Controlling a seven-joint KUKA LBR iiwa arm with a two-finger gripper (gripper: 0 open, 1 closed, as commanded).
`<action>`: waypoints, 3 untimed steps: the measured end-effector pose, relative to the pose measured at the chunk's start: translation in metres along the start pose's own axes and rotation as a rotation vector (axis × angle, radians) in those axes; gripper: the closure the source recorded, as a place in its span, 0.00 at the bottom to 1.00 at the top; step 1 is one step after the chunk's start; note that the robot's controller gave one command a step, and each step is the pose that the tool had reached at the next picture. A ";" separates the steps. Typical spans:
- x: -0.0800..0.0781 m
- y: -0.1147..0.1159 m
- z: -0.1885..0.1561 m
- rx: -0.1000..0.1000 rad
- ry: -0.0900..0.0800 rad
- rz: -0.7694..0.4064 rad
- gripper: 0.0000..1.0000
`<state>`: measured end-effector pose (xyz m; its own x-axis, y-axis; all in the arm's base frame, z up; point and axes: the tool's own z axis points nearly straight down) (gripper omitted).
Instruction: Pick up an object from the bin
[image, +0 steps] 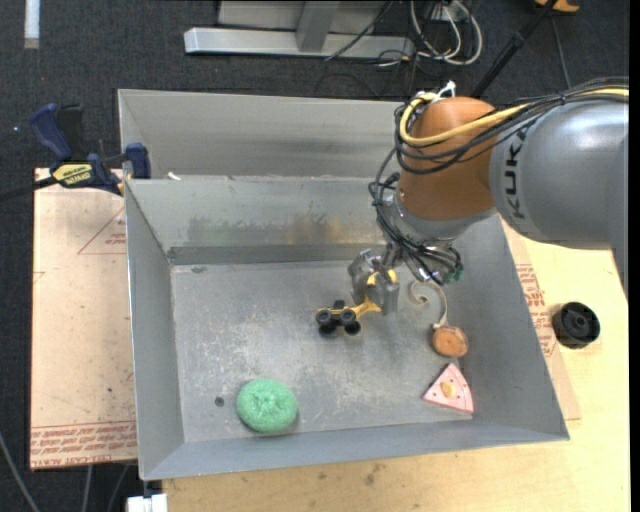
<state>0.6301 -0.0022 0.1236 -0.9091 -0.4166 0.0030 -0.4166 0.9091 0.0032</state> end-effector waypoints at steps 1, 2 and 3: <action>0.012 -0.014 -0.011 0.010 -0.017 -0.047 1.00; 0.013 0.016 -0.115 0.005 -0.016 0.162 0.00; 0.014 0.016 -0.110 0.003 -0.008 0.163 0.00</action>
Offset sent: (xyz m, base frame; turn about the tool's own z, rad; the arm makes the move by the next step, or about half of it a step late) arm -0.0204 0.0073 0.1094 0.1645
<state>0.6107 0.0062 0.2333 -0.9647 -0.2632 -0.0045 -0.2632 0.9647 0.0004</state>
